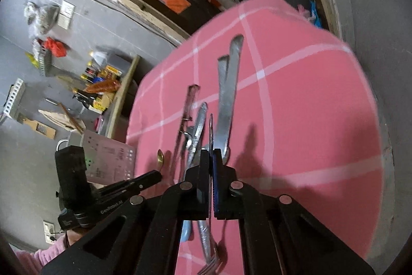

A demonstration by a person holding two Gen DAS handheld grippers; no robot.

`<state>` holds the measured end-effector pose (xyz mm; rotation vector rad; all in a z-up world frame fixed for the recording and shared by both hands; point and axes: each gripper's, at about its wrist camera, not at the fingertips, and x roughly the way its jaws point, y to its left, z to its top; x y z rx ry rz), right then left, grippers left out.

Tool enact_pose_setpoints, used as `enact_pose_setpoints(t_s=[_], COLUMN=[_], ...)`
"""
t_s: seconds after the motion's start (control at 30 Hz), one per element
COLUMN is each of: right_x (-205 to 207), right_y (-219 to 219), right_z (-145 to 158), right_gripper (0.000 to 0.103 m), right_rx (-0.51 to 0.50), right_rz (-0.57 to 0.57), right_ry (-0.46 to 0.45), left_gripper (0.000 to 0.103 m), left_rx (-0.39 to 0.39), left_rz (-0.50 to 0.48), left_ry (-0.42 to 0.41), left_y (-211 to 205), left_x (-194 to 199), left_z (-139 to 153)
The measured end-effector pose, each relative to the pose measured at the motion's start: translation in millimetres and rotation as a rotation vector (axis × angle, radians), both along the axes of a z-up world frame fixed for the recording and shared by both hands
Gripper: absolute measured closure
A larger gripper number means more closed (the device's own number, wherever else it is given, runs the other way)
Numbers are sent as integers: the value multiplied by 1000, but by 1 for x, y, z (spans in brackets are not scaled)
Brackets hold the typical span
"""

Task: Organize utensils
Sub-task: 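Grasp the gold spoon with the left tool while the right tool grasps a fork, then lift and carry the gold spoon and fork to the white caddy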

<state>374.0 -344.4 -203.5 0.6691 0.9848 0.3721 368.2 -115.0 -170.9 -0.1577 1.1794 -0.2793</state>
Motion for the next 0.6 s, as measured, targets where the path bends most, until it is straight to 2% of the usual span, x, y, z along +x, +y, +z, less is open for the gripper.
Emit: enact_pose_setpoints(t_s=[0.27,0.5,0.6], right_x=[-36,-53,-59], right_y=[-19,-15,-15], right_z=[52,106,131], right_gripper=[101,101,101], right_rx=[-40,-158,-190], right_rz=[-41,-70,-80], right_ry=[-201,-388,-456], left_gripper=[99,99,99], left_rx=[-73,-109,-113], left_rz=[0,33,46], left_ry=[-259,-433,-489], left_y=[0,12,16], left_x=[-32,-50,-44], left_z=[49,87,103])
